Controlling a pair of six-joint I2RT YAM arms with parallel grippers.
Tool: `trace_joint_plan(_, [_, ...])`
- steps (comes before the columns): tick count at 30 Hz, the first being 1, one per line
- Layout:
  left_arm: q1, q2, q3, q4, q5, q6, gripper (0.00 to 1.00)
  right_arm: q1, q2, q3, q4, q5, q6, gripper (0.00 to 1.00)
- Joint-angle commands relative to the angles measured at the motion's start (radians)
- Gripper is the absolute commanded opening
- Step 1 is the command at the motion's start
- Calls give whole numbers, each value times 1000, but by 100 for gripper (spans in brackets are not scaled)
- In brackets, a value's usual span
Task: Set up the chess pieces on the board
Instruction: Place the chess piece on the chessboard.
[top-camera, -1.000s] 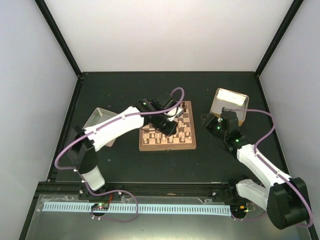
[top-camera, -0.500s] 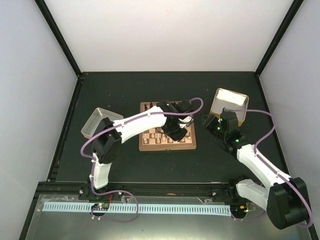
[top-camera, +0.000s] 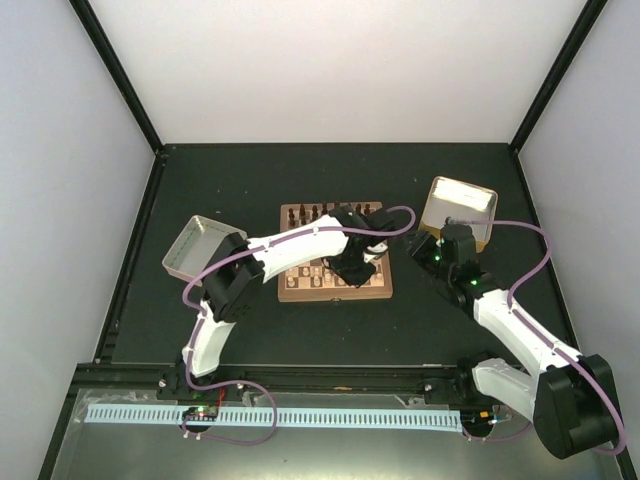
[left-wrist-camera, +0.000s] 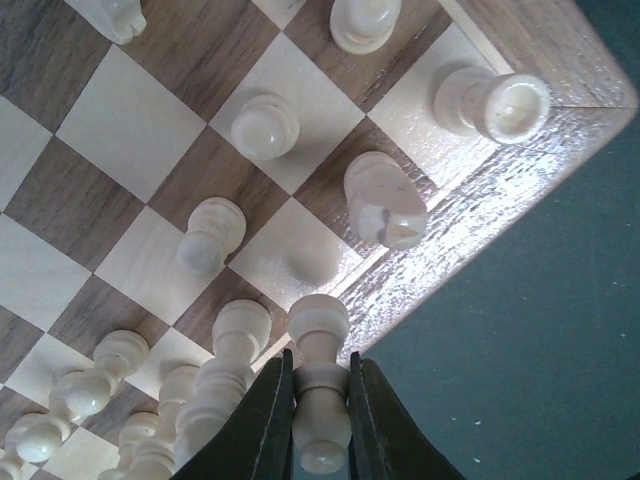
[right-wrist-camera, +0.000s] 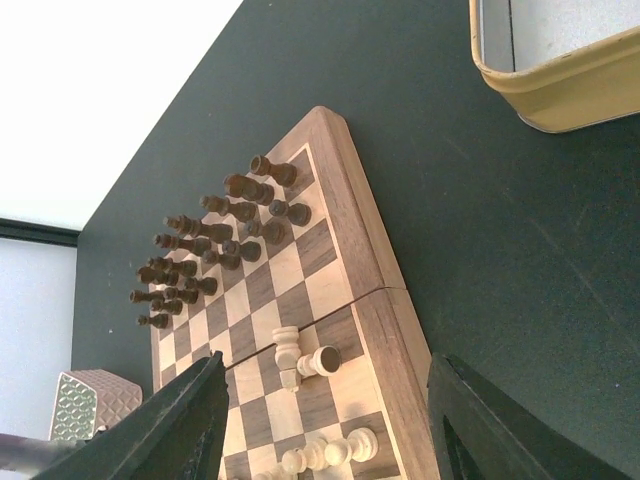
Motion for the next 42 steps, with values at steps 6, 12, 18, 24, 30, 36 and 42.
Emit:
trace_joint_plan(6, [-7,46,34,-6,-58,21,11,-5,-13,-13,25,18,1,56])
trace_joint_plan(12, [-7,54,42,-1,-52,22,13,-5,-14,-15,26,20,1,57])
trace_joint_plan(18, [-7,60,57,0,-41,19,15,-5,-13,-16,28,19,1,57])
trace_joint_plan(24, [-7,65,67,1,-45,16,19,-5,-16,-19,30,18,1,57])
trace_joint_plan(30, [-7,70,77,-4,-37,13,26,-5,-19,-19,30,16,1,57])
trace_joint_plan(36, [-7,52,82,-5,-27,6,27,-5,-20,-20,30,13,3,57])
trace_joint_plan(42, [-7,20,76,-4,-5,-14,26,-6,-21,-18,26,11,2,57])
